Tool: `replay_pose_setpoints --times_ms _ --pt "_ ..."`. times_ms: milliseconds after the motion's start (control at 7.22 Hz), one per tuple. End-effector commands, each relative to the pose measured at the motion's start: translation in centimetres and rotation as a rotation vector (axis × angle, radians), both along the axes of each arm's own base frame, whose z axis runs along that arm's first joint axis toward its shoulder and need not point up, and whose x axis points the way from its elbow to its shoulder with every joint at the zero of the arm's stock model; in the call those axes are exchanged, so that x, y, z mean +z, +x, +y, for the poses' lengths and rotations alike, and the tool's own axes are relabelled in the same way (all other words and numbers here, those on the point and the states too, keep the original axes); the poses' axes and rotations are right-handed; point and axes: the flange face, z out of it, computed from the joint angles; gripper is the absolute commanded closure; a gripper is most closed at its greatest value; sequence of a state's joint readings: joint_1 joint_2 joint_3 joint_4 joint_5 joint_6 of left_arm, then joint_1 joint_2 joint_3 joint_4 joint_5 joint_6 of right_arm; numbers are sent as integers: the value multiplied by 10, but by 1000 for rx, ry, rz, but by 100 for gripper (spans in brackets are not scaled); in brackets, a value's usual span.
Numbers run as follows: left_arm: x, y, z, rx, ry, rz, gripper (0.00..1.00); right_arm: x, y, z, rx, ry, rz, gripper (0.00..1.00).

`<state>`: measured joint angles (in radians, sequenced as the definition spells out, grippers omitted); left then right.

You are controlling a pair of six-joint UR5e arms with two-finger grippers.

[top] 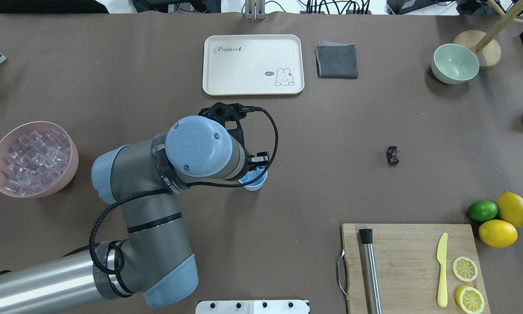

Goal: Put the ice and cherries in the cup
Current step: 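Carry the ice cube with the left gripper over the light-blue cup, then open the left gripper to drop the ice cube into the cup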

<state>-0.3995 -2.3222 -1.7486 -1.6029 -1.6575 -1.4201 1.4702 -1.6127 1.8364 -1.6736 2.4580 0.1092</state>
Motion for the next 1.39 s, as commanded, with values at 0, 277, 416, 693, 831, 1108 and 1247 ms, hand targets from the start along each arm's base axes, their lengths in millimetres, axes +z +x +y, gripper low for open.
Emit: replay_pose_setpoints --times_ms 0,277,416,693,831,1108,1247 --pt "3 13 -4 0 2 -2 100 -1 0 0 -2 5 0 0" --pt "3 12 -8 -8 9 -1 100 0 -2 0 -7 5 2 0" --pt "4 12 -9 -16 14 -5 18 0 -2 0 -7 5 2 0" --pt "0 2 -12 -47 40 -3 2 -7 -6 -6 -10 15 3 0" --pt "-3 -21 -27 -79 40 0 2 -12 -8 -6 -16 27 -1 0" --pt "38 -105 -54 -125 54 -125 2 -42 -38 -14 -61 171 -22 0" --pt "34 -151 -86 -133 101 -202 2 -58 -72 -29 -81 169 -3 0"
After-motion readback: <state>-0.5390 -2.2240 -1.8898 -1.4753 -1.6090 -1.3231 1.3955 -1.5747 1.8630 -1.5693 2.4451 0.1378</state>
